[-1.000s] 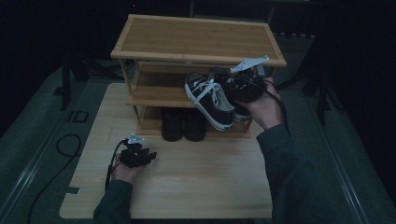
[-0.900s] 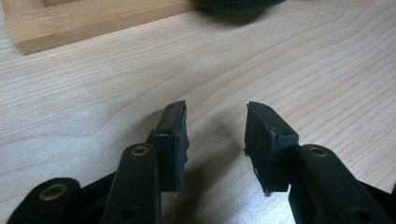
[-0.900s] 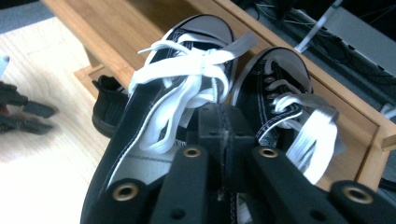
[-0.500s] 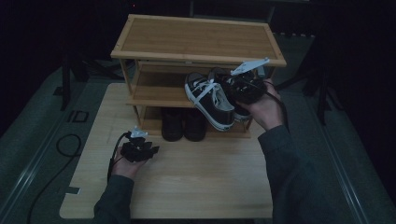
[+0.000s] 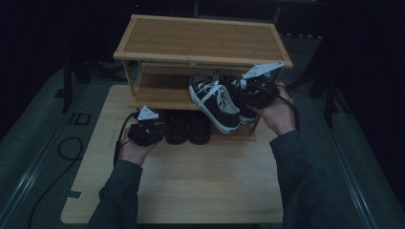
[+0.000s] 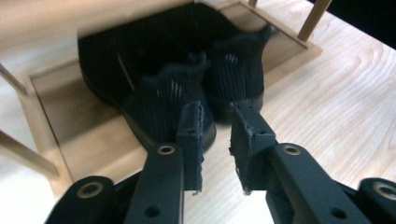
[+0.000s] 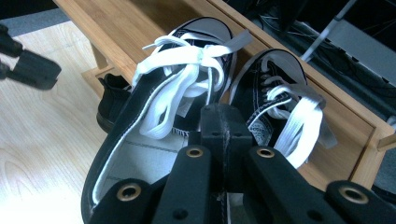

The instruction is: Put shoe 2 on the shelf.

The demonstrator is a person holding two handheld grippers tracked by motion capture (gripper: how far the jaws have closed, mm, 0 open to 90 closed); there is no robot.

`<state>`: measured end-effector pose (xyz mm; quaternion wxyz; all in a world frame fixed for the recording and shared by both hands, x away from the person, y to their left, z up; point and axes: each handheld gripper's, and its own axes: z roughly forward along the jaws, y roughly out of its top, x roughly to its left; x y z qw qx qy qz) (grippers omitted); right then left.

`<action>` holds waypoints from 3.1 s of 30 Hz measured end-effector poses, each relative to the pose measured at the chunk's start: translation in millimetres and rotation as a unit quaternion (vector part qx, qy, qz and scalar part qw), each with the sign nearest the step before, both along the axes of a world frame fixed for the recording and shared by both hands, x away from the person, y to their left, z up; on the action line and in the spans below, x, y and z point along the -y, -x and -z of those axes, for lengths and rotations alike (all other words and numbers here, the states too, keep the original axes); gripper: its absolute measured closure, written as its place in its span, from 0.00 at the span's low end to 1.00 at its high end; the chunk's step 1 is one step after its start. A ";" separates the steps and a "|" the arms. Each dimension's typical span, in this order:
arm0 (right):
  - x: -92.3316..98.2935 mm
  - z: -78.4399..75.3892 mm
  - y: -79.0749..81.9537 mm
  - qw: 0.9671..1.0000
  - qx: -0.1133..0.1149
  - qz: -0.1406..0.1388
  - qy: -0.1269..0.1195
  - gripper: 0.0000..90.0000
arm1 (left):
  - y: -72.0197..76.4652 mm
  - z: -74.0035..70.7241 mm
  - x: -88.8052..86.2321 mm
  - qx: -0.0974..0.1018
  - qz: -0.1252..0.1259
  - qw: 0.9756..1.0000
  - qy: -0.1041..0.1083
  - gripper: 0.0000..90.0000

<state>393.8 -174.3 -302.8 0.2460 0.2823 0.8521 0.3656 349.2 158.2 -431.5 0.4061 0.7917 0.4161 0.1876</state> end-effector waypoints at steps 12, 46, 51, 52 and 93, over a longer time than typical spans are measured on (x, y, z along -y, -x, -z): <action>11.7 3.9 4.0 1.000 0.002 -0.010 -0.006 1.00 | -25.6 -31.8 10.8 0.024 -0.013 0.999 -0.029 1.00; 39.2 10.6 44.5 0.999 0.016 -0.030 -0.020 1.00 | -76.2 -40.9 31.4 0.029 -0.060 0.996 -0.064 1.00; 39.0 16.8 49.9 0.999 0.013 -0.035 -0.018 1.00 | -75.8 -40.8 32.1 0.030 -0.062 0.995 -0.066 1.00; 39.1 18.1 51.0 0.999 0.011 -0.038 -0.020 1.00 | -75.8 -40.8 32.1 0.029 -0.062 0.995 -0.066 1.00; 49.9 81.2 50.0 0.984 -0.035 -0.164 -0.067 1.00 | -75.8 -40.4 30.3 0.027 -0.060 0.996 -0.061 1.00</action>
